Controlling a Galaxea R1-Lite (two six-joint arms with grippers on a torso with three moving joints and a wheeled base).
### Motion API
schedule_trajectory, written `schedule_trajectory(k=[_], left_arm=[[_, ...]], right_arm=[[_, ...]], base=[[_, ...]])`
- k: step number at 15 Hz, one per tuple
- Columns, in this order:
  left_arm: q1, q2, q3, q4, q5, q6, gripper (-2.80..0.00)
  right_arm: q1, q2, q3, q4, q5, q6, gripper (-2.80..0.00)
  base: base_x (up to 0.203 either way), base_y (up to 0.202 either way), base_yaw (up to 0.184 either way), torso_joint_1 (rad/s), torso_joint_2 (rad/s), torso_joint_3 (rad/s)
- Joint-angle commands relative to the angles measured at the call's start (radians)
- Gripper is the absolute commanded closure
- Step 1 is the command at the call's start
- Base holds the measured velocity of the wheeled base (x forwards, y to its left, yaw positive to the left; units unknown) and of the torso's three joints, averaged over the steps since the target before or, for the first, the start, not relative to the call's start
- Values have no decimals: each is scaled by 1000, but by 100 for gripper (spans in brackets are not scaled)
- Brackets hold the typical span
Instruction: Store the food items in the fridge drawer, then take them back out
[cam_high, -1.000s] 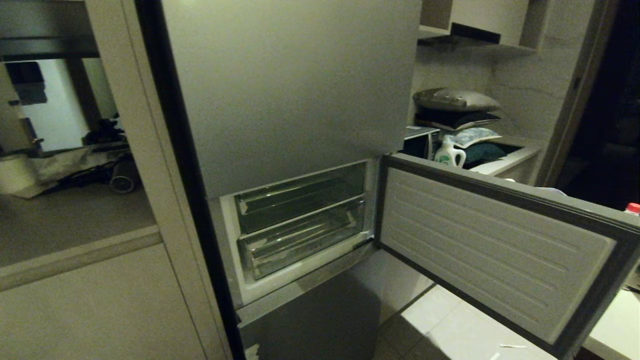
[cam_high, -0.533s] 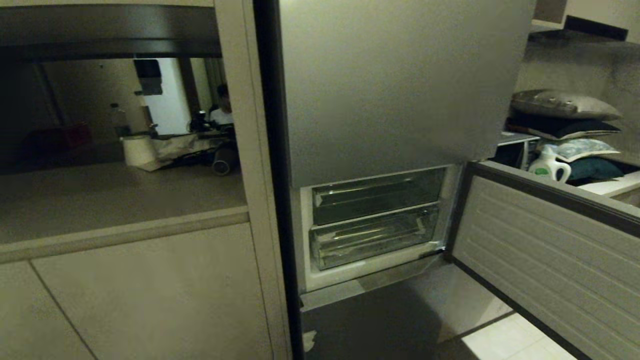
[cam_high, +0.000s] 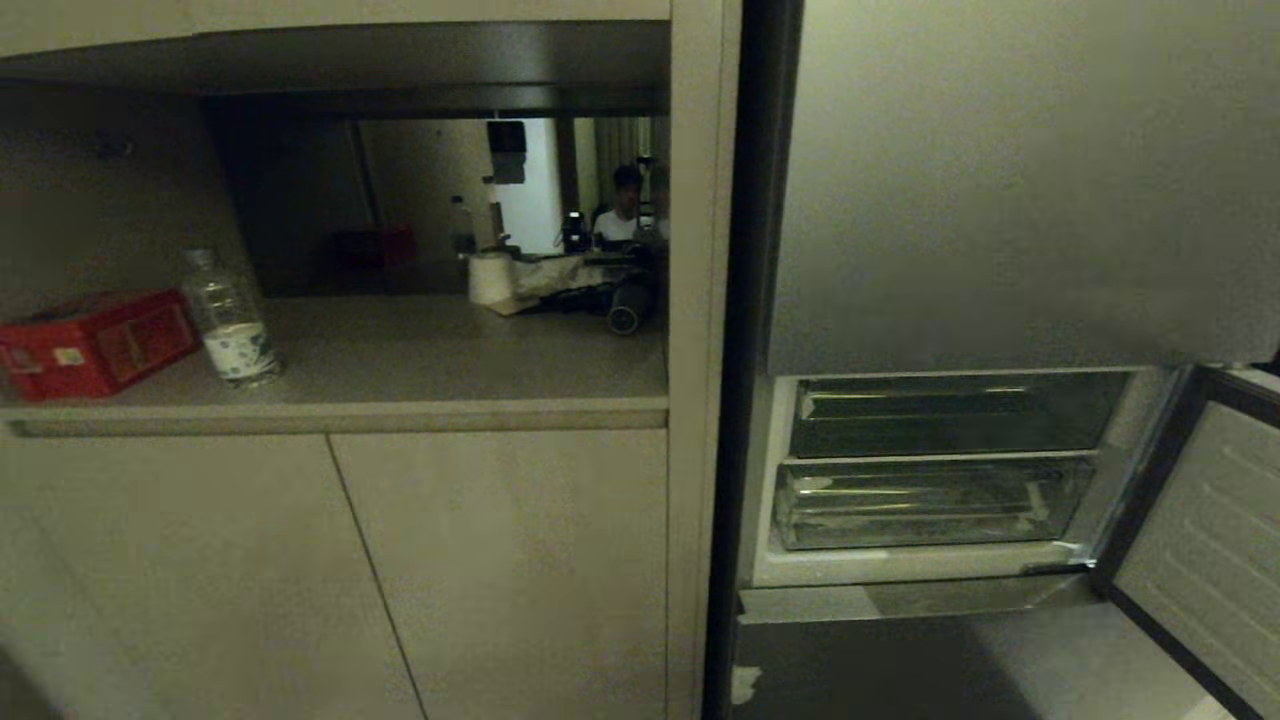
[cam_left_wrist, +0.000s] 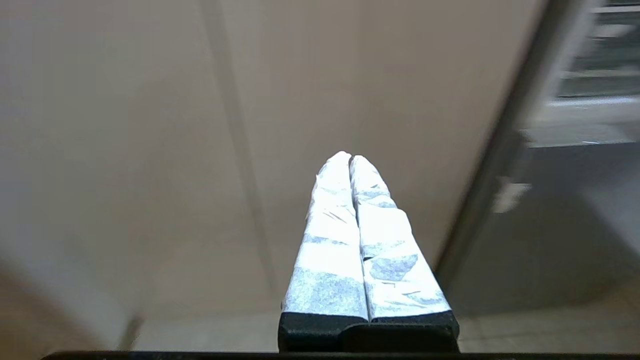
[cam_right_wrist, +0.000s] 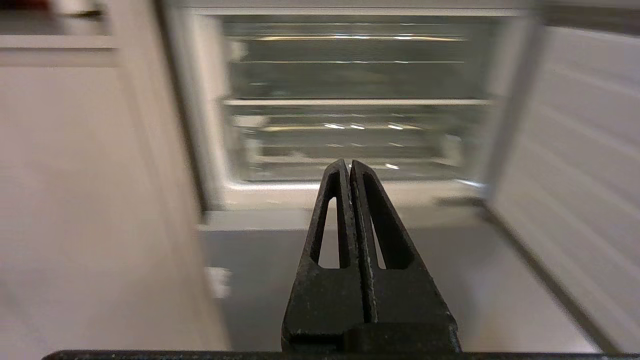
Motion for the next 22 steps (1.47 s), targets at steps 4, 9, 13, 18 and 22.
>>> schedule_trajectory(k=[4,9,13,18,22], left_arm=[[0,2,-1,2,0,0,0],[0,2,-1,2,0,0,0],[0,2,0,2,0,0,0],[0,2,0,2,0,0,0],[0,2,0,2,0,0,0]], right_arm=[[0,0,31,-1,0,1,0],[0,0,31,-1,0,1,0],[0,0,31,-1,0,1,0],[0,0,31,-1,0,1,0],[0,0,31,-1,0,1,0]], base=[[-1,-8,132,-1,1,0],[0,0,0,-105,238,122],[0,0,0,-138,307,160],[0,0,0,-143,320,171],[0,0,0,-144,329,188]])
